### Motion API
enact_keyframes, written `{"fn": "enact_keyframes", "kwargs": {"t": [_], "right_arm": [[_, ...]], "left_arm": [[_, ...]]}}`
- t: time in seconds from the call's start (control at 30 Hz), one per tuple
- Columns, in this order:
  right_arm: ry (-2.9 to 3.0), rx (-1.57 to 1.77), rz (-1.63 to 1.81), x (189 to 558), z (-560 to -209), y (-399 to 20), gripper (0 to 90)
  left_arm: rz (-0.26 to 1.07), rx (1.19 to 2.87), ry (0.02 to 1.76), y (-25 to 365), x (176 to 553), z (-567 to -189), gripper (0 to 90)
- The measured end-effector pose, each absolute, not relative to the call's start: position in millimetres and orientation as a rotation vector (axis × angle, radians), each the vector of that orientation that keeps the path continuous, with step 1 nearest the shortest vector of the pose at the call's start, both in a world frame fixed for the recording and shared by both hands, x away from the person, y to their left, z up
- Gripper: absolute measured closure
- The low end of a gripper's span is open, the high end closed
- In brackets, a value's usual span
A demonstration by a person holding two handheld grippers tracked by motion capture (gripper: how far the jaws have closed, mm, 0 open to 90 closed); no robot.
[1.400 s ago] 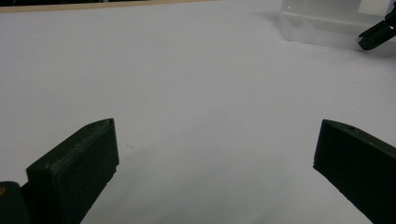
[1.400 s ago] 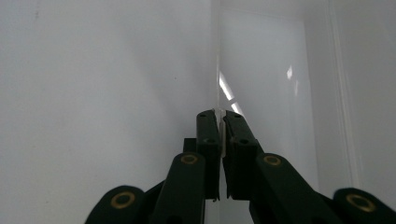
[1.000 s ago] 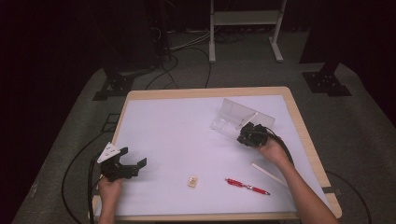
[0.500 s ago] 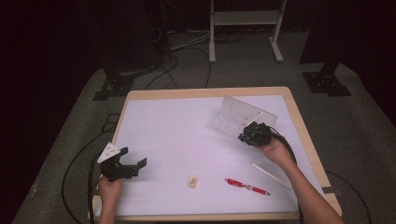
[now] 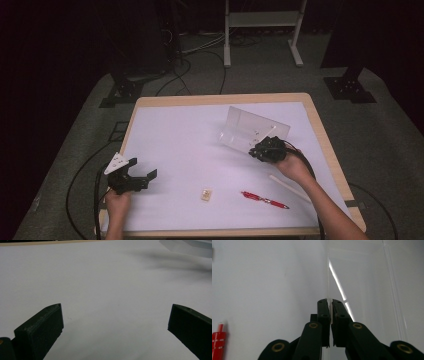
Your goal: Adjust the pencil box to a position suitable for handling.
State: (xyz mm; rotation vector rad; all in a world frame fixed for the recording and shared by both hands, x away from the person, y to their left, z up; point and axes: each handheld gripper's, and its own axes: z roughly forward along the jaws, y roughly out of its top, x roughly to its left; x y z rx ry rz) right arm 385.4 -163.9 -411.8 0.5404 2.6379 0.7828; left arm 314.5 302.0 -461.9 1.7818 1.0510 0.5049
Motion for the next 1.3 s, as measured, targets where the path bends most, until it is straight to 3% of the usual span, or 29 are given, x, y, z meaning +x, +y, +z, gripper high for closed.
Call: {"fn": "enact_keyframes", "kwargs": {"t": [1.3], "right_arm": [[2.791,0.287,0.815,353.1,-427.0,-109.9,85.3]], "left_arm": [[0.492,1.757,1.054,303.9,314.6,-461.8,0.0]]}}
